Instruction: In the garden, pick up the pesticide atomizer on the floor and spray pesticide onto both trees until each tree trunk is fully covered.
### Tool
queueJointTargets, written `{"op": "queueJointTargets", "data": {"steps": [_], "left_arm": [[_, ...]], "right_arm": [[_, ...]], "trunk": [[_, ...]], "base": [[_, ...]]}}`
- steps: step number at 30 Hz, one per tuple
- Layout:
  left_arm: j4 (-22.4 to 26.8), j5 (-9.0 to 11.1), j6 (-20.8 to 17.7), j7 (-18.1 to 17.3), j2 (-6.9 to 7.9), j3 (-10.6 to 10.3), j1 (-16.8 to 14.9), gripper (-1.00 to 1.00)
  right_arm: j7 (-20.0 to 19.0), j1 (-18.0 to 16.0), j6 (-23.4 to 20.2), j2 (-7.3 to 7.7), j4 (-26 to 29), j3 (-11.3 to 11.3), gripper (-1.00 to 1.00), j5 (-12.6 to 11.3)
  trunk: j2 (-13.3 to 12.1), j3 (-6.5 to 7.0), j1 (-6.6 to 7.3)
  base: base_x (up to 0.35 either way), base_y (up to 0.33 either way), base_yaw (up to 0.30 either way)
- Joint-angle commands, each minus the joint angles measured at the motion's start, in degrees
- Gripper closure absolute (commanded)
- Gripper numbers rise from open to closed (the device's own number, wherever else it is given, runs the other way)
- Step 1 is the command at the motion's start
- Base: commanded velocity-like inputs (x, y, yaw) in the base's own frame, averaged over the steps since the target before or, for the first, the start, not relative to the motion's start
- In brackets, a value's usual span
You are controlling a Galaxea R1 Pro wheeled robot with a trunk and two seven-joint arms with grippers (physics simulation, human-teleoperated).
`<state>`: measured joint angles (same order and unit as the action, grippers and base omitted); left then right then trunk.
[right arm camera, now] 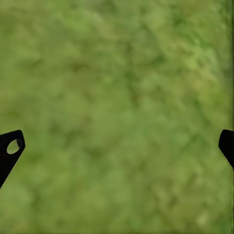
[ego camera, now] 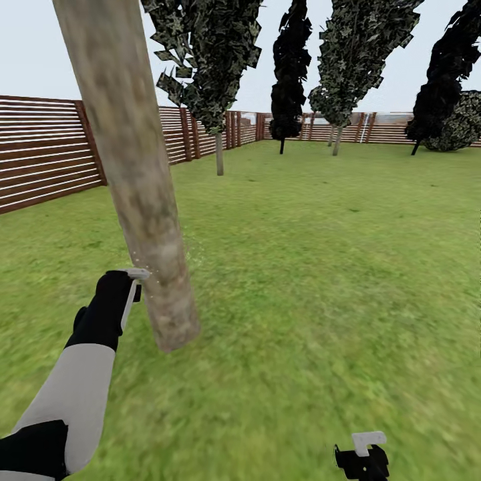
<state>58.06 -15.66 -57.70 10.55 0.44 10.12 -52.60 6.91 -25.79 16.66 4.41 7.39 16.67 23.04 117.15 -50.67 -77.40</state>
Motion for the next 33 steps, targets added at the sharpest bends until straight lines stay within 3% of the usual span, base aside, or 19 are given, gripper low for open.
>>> {"op": "queueJointTargets", "data": {"steps": [1,10,21,24,33], "left_arm": [[0.04,0.19,-0.22,0.34,0.00,-0.02,-0.04,1.00],[0.04,0.19,-0.22,0.34,0.02,-0.02,-0.04,1.00],[-0.40,0.21,-0.13,0.33,0.50,0.00,0.18,1.00],[-0.88,0.35,0.15,0.27,0.30,0.13,2.24,1.00],[-0.91,0.28,0.57,0.28,0.41,0.14,4.13,1.00]], "right_arm": [[0.13,-0.05,0.22,-0.01,-0.10,0.40,-1.00,0.60],[0.13,-0.05,0.22,-0.06,-0.10,0.38,-1.00,0.60],[0.13,-0.05,0.22,-0.10,-0.10,0.38,-1.00,0.60],[0.13,-0.05,0.22,-0.10,-0.10,0.38,-1.00,0.60],[0.13,-0.05,0.22,-0.10,-0.10,0.38,-1.00,0.60]], "trunk": [[0.02,-0.05,0.01],[0.02,-0.05,0.01],[0.02,-0.05,0.01],[0.02,-0.05,0.01],[0.02,-0.05,0.01]], "base": [[0.004,-0.268,0.000],[0.000,-0.269,0.017],[0.000,-0.270,0.267],[0.000,-0.275,0.074],[0.065,-0.275,0.048]]}}
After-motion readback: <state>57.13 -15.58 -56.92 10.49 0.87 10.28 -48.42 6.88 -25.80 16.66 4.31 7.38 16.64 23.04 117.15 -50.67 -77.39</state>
